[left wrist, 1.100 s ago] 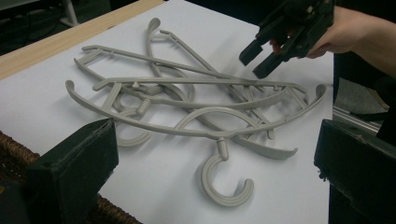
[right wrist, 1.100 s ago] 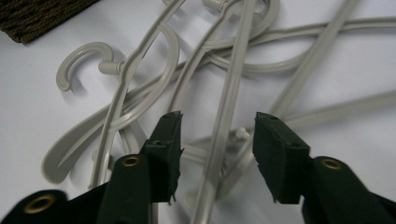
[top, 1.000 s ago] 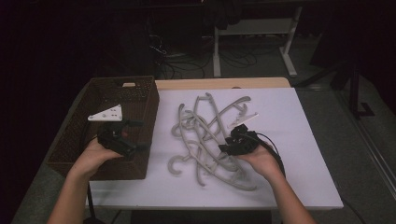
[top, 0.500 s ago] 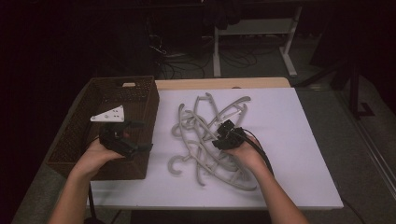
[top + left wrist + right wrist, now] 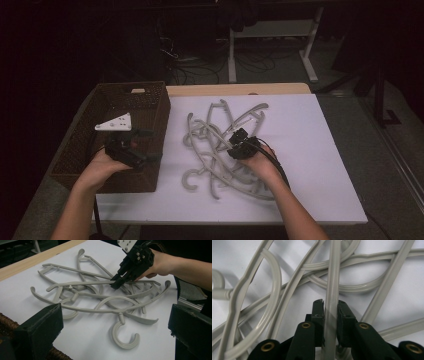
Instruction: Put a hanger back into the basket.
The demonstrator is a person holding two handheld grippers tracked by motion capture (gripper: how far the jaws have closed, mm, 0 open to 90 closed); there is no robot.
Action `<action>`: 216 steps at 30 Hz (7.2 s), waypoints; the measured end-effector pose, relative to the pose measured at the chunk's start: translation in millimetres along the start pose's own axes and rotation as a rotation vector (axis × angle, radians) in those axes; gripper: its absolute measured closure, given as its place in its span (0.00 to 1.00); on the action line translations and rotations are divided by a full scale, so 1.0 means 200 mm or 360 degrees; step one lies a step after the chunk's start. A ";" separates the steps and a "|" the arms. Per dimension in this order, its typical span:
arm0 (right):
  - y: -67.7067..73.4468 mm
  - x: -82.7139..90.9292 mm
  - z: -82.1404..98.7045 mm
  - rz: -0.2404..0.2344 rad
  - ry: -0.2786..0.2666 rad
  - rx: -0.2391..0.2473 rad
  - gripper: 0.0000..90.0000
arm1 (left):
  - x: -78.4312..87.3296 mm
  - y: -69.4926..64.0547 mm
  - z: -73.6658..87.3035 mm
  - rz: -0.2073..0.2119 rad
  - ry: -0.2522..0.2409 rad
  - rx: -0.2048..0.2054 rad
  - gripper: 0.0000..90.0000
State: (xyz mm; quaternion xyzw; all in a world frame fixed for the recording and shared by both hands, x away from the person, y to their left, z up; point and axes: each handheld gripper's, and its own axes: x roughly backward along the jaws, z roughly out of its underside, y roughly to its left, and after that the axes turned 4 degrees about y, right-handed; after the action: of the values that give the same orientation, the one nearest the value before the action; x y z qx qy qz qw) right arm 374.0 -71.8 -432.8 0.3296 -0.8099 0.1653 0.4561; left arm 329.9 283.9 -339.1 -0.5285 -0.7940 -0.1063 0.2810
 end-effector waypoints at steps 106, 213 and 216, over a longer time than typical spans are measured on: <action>-0.21 0.40 0.30 -0.0417 -0.0051 0.0457 0.90 | -0.26 -0.20 -0.29 0.0095 0.0058 -0.0116 0.00; -0.71 0.52 0.60 0.0101 -0.0275 -0.0373 0.50 | -1.10 -0.16 -0.20 0.0220 0.0755 -0.0449 0.86; -0.71 0.52 0.60 0.0104 -0.0275 -0.0364 0.50 | -1.10 -0.18 -0.21 0.0252 0.0743 -0.0474 0.90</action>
State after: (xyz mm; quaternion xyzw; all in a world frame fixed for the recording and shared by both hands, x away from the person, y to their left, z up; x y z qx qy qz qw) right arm 356.7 -282.8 -413.8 0.2618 -0.8700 0.0577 0.4137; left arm 374.7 78.1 -422.7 -0.5855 -0.6398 -0.3182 0.3830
